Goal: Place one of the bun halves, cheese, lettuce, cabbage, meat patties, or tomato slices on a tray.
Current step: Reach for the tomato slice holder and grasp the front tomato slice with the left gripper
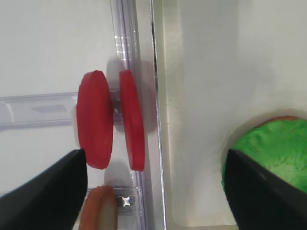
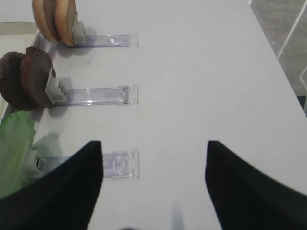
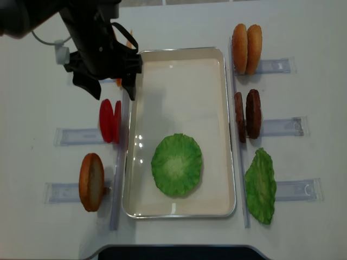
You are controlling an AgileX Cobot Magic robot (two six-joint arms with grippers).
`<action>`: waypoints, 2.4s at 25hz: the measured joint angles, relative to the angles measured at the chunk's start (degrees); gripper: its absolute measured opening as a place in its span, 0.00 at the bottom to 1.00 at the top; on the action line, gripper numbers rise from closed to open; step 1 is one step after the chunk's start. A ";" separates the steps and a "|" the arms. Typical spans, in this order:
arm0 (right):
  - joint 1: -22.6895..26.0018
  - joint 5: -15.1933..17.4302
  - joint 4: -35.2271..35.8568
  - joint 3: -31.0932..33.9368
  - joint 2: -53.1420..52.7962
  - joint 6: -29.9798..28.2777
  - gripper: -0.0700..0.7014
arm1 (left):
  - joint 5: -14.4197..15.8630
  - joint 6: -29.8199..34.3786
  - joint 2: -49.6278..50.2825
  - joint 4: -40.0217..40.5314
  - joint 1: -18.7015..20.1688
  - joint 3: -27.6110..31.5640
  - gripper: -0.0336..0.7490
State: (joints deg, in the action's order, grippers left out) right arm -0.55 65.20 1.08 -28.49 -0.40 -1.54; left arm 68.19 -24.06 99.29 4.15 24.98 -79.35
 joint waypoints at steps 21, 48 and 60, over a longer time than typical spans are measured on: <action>0.00 0.00 0.02 0.00 0.00 0.00 0.70 | -0.63 -1.72 6.25 -0.15 1.06 -0.01 0.93; 0.00 0.00 0.02 0.00 0.00 0.00 0.70 | 0.54 -1.72 9.86 1.49 1.06 -0.06 0.83; 0.00 0.00 0.02 0.00 0.00 0.00 0.70 | 0.78 -1.72 9.90 1.74 1.06 -0.06 0.28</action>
State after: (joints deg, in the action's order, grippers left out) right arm -0.55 65.20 1.10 -28.49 -0.40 -1.54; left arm 68.97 -25.77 109.19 5.89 26.04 -79.41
